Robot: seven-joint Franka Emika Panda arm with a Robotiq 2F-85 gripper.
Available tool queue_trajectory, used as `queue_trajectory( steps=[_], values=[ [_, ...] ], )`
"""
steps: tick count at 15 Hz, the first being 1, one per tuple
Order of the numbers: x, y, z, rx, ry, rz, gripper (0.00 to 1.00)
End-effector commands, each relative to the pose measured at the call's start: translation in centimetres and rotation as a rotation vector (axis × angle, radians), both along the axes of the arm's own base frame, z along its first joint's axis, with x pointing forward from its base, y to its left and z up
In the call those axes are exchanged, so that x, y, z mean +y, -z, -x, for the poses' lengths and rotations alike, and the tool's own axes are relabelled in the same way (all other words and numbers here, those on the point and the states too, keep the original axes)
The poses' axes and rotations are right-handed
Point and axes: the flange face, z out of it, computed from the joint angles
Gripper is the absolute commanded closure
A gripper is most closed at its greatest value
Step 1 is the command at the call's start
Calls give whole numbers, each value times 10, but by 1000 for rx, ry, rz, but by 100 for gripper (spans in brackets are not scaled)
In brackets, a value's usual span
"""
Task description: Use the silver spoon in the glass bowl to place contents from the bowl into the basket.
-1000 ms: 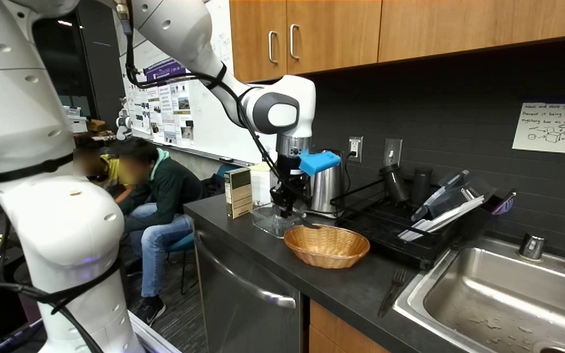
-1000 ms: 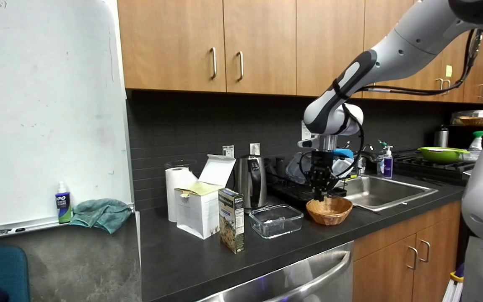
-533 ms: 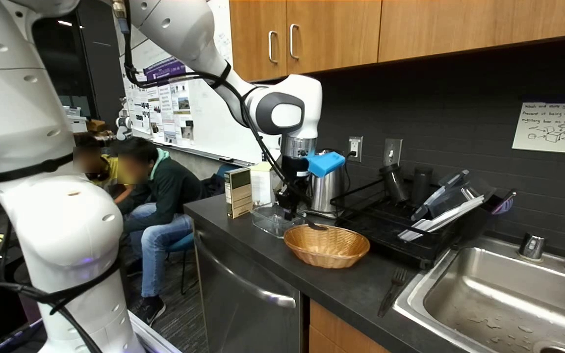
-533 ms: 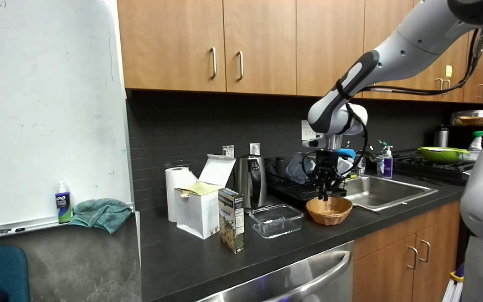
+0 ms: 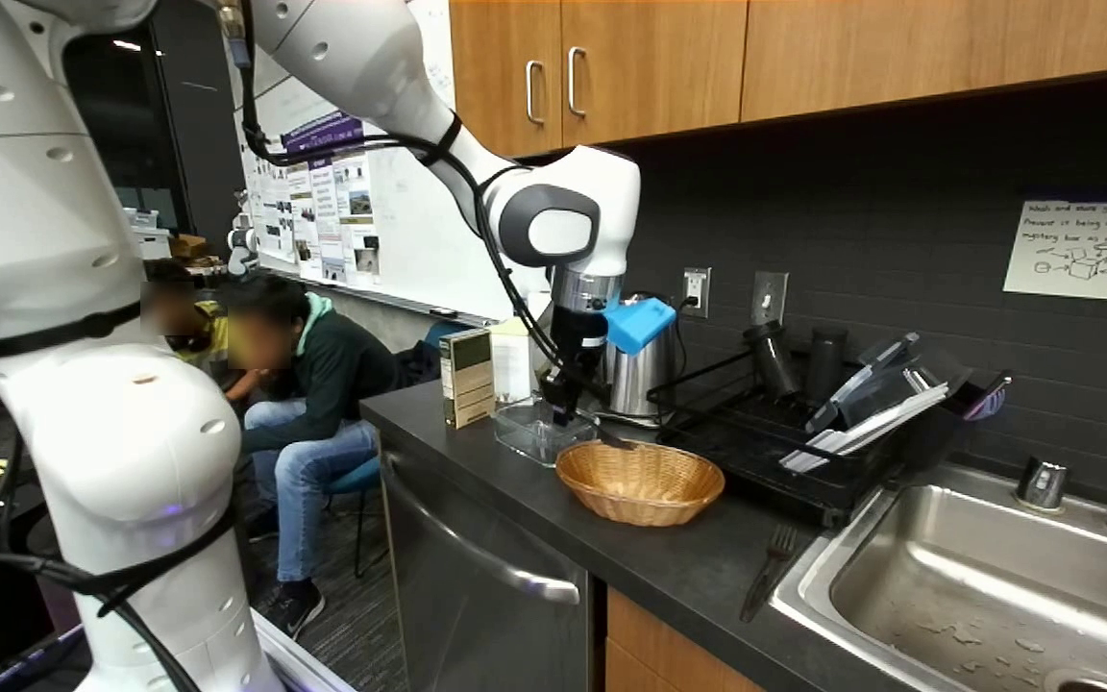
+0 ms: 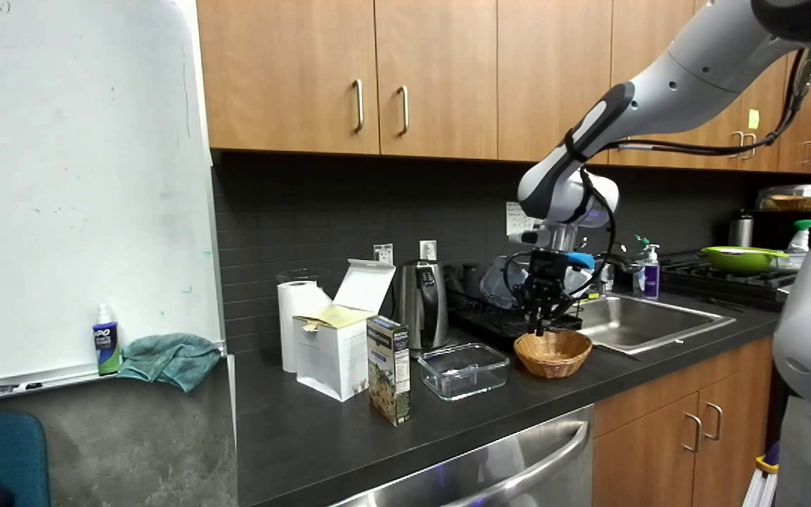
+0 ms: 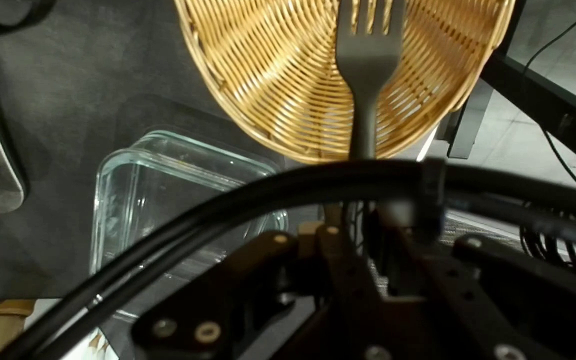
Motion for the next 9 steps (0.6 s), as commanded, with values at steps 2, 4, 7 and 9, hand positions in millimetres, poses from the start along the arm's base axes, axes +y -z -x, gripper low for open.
queue_trajectory(
  steps=[2,4,7,9],
  values=[
    [-4,-3,4,-31,-18,-40,96],
    [-6,0,7,-26,-23,-56,96],
    [-7,6,9,-17,-32,-71,96],
    [-8,10,11,-10,-38,-74,96]
  ],
)
